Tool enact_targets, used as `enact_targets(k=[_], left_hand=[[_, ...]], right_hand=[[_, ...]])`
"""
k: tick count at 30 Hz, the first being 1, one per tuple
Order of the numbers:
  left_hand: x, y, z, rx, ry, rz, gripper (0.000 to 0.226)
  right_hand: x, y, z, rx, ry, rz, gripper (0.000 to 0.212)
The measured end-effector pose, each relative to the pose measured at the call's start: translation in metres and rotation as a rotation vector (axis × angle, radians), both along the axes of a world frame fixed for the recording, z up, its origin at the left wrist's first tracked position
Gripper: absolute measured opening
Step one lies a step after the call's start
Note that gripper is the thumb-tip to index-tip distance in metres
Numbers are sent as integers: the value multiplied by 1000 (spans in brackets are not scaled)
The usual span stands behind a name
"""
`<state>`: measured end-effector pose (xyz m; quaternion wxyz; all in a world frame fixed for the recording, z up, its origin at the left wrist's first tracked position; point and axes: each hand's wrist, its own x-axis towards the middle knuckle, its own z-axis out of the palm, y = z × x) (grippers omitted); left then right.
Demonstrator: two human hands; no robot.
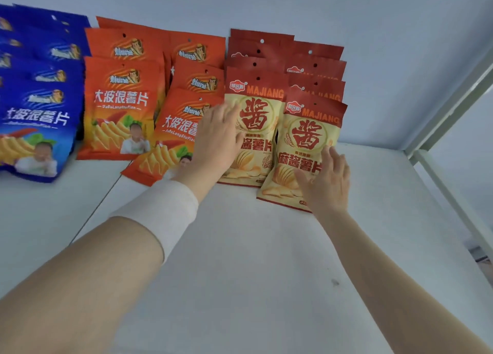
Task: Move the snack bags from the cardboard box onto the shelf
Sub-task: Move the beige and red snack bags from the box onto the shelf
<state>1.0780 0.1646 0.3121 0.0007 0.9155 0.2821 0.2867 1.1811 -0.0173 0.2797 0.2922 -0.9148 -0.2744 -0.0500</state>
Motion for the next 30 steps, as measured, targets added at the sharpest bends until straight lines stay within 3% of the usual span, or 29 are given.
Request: enact_targets(k=[5, 8, 14, 22, 30], left_hand=[[-91, -52, 5, 163, 358, 15, 40], [-165, -80, 3, 213, 519, 101, 42], [-323, -114, 4, 118, 767, 352, 30], [-573, -132, -14, -47, 819, 675, 29], [-856, -172, -95, -338, 759, 985, 30]], right_hand=[[-75, -13, 9, -198, -193, 363, 51], [-129, -23, 7, -286, -312, 534, 50], [-256, -12, 8, -402, -395, 783, 50], [-476, 38, -6, -419, -594, 1100, 42], [-736, 75, -75, -514, -673, 1441, 35]])
